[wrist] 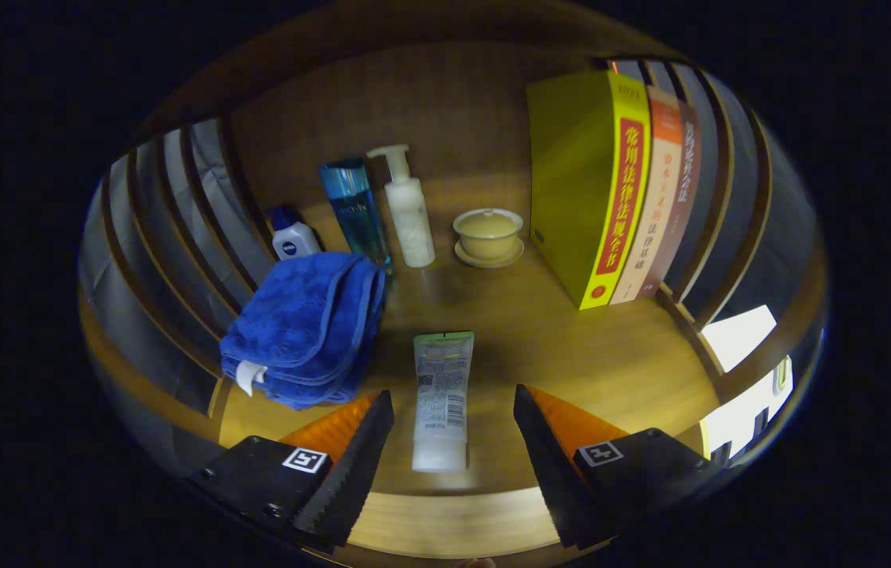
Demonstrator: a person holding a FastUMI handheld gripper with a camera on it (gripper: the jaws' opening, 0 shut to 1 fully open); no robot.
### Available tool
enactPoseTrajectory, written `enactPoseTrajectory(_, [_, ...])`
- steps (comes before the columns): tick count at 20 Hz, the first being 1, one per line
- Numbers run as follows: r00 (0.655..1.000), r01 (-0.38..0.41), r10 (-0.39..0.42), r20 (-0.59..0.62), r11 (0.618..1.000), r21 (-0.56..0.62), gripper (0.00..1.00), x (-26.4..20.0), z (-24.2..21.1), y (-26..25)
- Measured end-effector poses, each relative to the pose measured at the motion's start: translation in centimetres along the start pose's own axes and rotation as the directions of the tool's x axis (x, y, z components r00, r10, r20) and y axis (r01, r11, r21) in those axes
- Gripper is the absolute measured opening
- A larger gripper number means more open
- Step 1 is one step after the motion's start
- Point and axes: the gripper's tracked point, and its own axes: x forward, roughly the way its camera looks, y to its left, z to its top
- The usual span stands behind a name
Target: Pull open the drawer, take out the items inside it, and place them on the countertop above the cabinet.
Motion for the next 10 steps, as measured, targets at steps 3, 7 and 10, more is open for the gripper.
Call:
enactPoseTrajectory(3, [0.996,-0.019,0.02,0.085,1.0,-0.022,1.0,-4.3,0.8,0.4])
enactPoseTrajectory(7, [0.985,-0.084,0.089,0.146,0.996,-0.044,0.99,-9.8,-0.5,1.4])
enactPoseTrajectory(10, [0.972,-0.106,0.115,0.206,0.993,-0.056,0.99,-12.3,-1.7,1.3])
